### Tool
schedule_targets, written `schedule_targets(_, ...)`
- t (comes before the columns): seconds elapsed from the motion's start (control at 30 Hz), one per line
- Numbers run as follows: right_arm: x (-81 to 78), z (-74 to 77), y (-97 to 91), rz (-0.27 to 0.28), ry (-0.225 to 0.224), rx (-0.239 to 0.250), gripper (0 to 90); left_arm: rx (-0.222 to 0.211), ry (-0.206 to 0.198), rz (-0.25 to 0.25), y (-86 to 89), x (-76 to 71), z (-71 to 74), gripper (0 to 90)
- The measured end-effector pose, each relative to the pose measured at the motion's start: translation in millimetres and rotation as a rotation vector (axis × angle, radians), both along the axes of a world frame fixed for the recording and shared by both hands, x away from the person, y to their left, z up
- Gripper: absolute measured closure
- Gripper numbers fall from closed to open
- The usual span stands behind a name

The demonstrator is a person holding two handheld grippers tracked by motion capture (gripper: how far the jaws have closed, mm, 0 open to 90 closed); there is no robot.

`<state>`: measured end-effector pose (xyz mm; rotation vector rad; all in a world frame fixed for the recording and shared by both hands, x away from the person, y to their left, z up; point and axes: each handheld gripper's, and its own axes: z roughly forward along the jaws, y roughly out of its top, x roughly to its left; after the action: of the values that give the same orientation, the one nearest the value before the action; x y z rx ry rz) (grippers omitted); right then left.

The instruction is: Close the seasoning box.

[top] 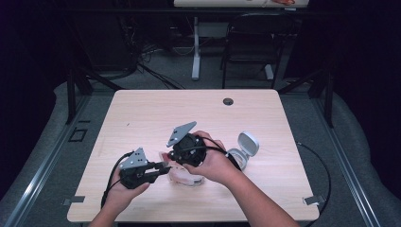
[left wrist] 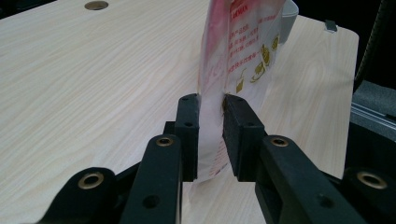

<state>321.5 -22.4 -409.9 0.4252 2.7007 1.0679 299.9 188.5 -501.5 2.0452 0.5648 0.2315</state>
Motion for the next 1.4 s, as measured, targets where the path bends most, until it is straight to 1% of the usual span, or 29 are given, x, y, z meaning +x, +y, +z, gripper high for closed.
schedule_targets(0.17,0.9,0.1,-0.3,0.008,0.007,0.003,89.9,0.001,-0.001,0.000,-0.2,-0.2,0.1,76.7)
schedule_targets(0.37,0.6,1.2,-0.8,0.019,0.002,-0.012,90.0,0.002,-0.004,-0.003,-0.5,-0.3,0.4,77.0)
schedule_targets(0.5,-0.1,1.2,-1.4,0.009,0.006,-0.004,90.0,0.002,-0.007,-0.002,-1.4,-0.8,0.6,77.1)
schedule_targets(0.63,-1.5,1.1,-2.1,0.010,-0.004,-0.008,90.0,0.004,-0.008,-0.005,-1.8,-1.2,1.0,77.3)
schedule_targets(0.9,-3.3,0.3,-6.2,0.004,-0.003,0.018,90.0,0.014,-0.016,-0.006,-3.4,-2.2,2.9,77.3)
schedule_targets(1.1,-4.0,1.2,-10.2,0.008,0.001,0.025,90.0,0.000,-0.022,-0.012,-4.1,-3.1,3.6,77.3)
schedule_targets(1.27,-5.9,1.6,-13.4,0.010,0.004,0.028,90.0,0.003,-0.024,-0.021,-5.5,-4.1,4.2,76.9)
schedule_targets(1.4,-7.3,1.6,-15.7,0.018,0.009,0.037,90.0,-0.001,-0.025,-0.039,-6.1,-4.1,3.6,74.4)
